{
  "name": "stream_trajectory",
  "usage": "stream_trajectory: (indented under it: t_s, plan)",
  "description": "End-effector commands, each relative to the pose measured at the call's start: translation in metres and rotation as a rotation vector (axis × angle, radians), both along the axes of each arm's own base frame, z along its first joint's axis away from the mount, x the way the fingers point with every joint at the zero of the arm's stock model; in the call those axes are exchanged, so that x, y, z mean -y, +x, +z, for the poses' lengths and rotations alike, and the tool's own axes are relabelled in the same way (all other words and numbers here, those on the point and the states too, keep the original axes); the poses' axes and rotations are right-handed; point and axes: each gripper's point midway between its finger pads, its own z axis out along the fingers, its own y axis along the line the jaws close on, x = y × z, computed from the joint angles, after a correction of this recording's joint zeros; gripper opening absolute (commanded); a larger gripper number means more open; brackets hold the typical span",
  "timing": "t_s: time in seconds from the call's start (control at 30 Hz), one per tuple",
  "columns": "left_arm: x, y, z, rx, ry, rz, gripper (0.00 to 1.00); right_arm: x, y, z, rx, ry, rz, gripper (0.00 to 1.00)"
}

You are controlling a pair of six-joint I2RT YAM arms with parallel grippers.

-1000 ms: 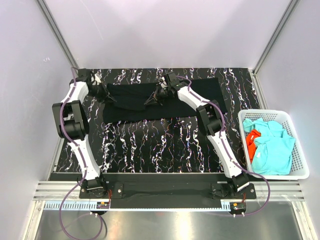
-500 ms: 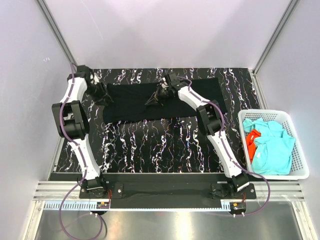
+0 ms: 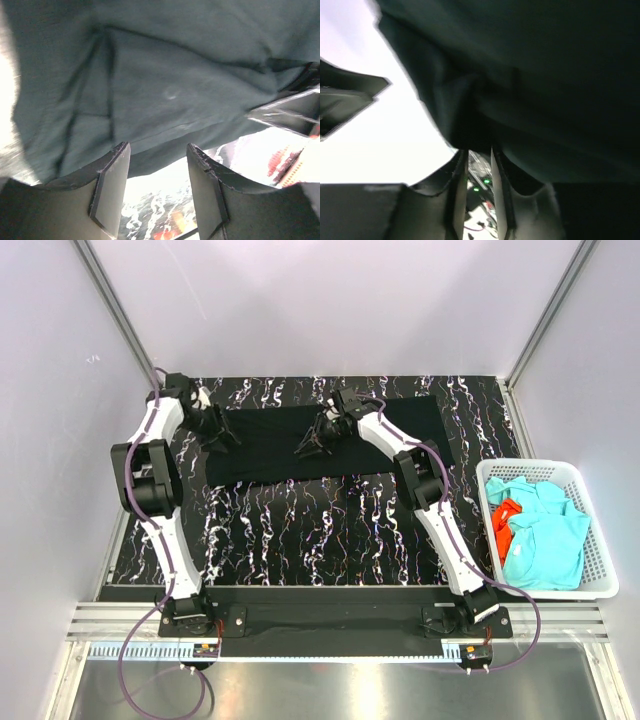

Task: Fold and stack the t-shirts
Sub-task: Fold the tshirt

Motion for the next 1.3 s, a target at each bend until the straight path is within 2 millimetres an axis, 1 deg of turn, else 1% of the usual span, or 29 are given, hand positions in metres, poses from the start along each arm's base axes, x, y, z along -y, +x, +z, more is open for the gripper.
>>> stream_trajectory:
  t_s: [0.0,0.03,0.07,0.13,0.17,0.23,0.27,0.3,0.37,0.43,0.47,0.5,0.53,0.57,0.6,0.63,0.67,0.7,0.73,0.77,0.8,0.9,0.93,0.97,1.03,1.27]
  plan:
    - [0.016,0.024,0.021,0.124,-0.081,-0.015,0.53,0.017,0.002,0.019,0.084,-0.062,0.020,0.33]
    - [0.021,0.028,0.023,0.140,-0.095,-0.017,0.52,0.020,0.004,0.019,0.093,-0.081,0.015,0.34]
    - [0.023,0.028,0.021,0.137,-0.103,-0.013,0.52,0.023,0.011,0.028,0.141,-0.083,0.021,0.34]
    - [0.027,0.033,0.021,0.146,-0.124,-0.004,0.52,0.039,0.023,0.031,0.168,-0.132,-0.004,0.35]
    - [0.028,0.034,0.021,0.149,-0.135,-0.003,0.51,0.041,0.030,0.042,0.220,-0.127,0.001,0.35]
    - [0.031,0.037,0.014,0.138,-0.149,0.002,0.51,0.043,0.036,0.050,0.258,-0.132,-0.001,0.34]
    - [0.032,0.039,0.014,0.139,-0.155,0.000,0.51,0.040,0.038,0.058,0.277,-0.122,0.001,0.34]
    - [0.033,0.039,0.012,0.134,-0.159,0.003,0.51,0.036,0.037,0.060,0.277,-0.111,0.002,0.33]
    - [0.035,0.041,0.009,0.132,-0.169,0.008,0.51,0.024,0.033,0.065,0.266,-0.076,0.013,0.32]
    - [0.038,0.040,0.010,0.125,-0.195,0.010,0.50,0.018,0.029,0.066,0.249,-0.042,0.027,0.33]
    - [0.037,0.036,0.008,0.114,-0.191,0.014,0.51,0.013,0.025,0.064,0.243,-0.034,0.041,0.33]
    - [0.033,0.033,0.004,0.112,-0.156,0.019,0.54,0.012,0.023,0.064,0.243,-0.027,0.055,0.34]
    - [0.030,0.030,0.005,0.120,-0.132,0.018,0.55,0.011,0.021,0.063,0.245,-0.026,0.066,0.35]
    - [0.028,0.024,0.007,0.121,-0.109,0.019,0.56,0.012,0.017,0.059,0.245,-0.028,0.085,0.36]
    - [0.022,0.020,0.005,0.124,-0.073,0.018,0.58,0.011,0.014,0.058,0.239,-0.019,0.098,0.38]
    - [0.020,0.016,0.004,0.121,-0.061,0.020,0.58,0.011,0.012,0.058,0.235,-0.015,0.105,0.39]
    - [0.019,0.009,-0.002,0.105,-0.051,0.018,0.59,0.011,0.009,0.055,0.235,-0.019,0.114,0.42]
    - [0.019,0.005,0.001,0.110,-0.046,0.016,0.59,0.008,0.006,0.054,0.237,-0.019,0.126,0.43]
    - [0.018,0.002,0.000,0.105,-0.040,0.016,0.59,0.007,0.004,0.054,0.237,-0.021,0.131,0.44]
    - [0.016,-0.003,-0.005,0.092,-0.022,0.022,0.59,0.005,0.002,0.052,0.231,-0.021,0.136,0.45]
    - [0.014,-0.006,-0.004,0.094,-0.009,0.023,0.59,0.002,-0.001,0.052,0.232,-0.019,0.143,0.45]
    - [0.009,-0.012,-0.009,0.084,0.020,0.024,0.58,-0.002,-0.006,0.049,0.225,-0.023,0.155,0.46]
    - [0.006,-0.013,-0.006,0.092,0.027,0.033,0.58,-0.004,-0.008,0.047,0.225,-0.027,0.159,0.46]
    - [0.006,-0.016,-0.008,0.084,0.033,0.033,0.58,-0.004,-0.009,0.044,0.222,-0.032,0.161,0.46]
    - [0.003,-0.019,-0.005,0.090,0.047,0.037,0.58,-0.005,-0.011,0.039,0.217,-0.038,0.164,0.46]
    - [-0.001,-0.034,-0.020,0.038,0.056,0.059,0.55,-0.004,-0.012,0.027,0.201,-0.054,0.164,0.46]
